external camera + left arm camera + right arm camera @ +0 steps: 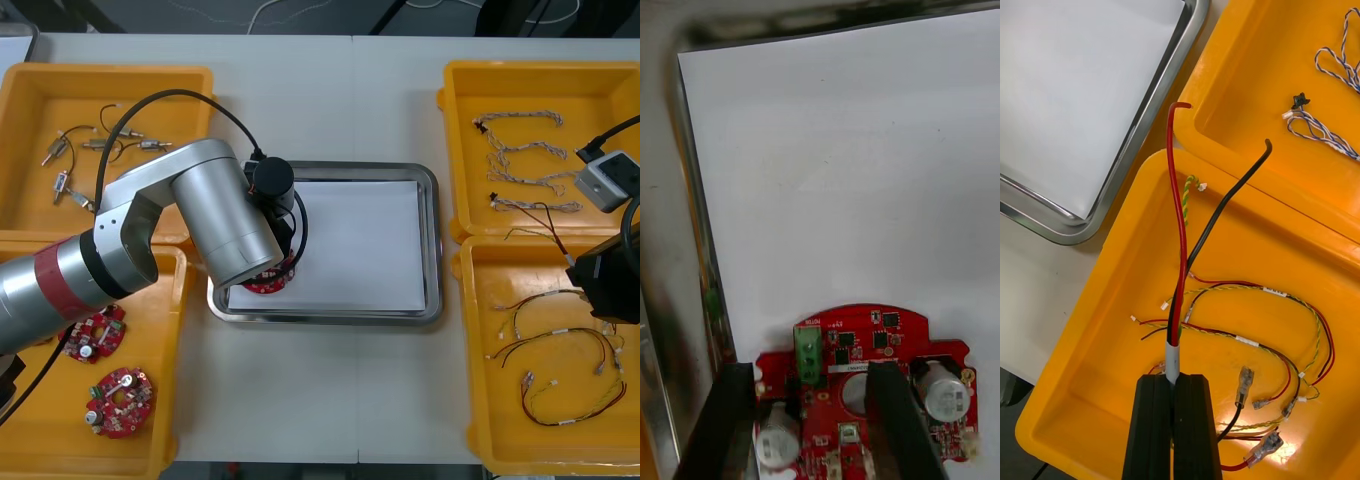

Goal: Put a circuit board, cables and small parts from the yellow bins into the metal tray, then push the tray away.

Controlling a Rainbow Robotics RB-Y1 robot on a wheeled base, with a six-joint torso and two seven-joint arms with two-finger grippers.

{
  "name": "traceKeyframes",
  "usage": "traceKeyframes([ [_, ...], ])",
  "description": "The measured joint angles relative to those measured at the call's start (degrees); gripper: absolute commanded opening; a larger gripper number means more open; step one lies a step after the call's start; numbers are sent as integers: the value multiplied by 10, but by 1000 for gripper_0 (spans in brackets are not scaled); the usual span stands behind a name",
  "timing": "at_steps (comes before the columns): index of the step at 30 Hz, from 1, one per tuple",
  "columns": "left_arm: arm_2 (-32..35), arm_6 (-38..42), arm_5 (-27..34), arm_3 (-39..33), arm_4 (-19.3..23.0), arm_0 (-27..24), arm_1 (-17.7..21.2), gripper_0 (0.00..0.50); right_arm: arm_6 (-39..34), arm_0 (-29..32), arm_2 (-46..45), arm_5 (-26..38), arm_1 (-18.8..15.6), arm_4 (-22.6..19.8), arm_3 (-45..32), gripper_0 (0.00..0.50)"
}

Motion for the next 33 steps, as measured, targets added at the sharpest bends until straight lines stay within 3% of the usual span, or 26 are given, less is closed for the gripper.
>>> traceKeyframes([
  [7, 0, 0, 10, -13, -1, 0, 0, 500, 0, 0, 0, 0, 0, 0, 0, 0],
  [13, 15, 0, 72, -77, 7, 0, 0, 500, 0, 0, 0, 0, 0, 0, 0, 0],
  [23, 115, -1, 151, -170, 112, 0, 26, 500, 0, 0, 4, 0, 0, 0, 0, 0],
  [33, 259, -61, 195, -182, 217, 0, 69, 500, 0, -44, 77, 0, 0, -1, 0, 0],
])
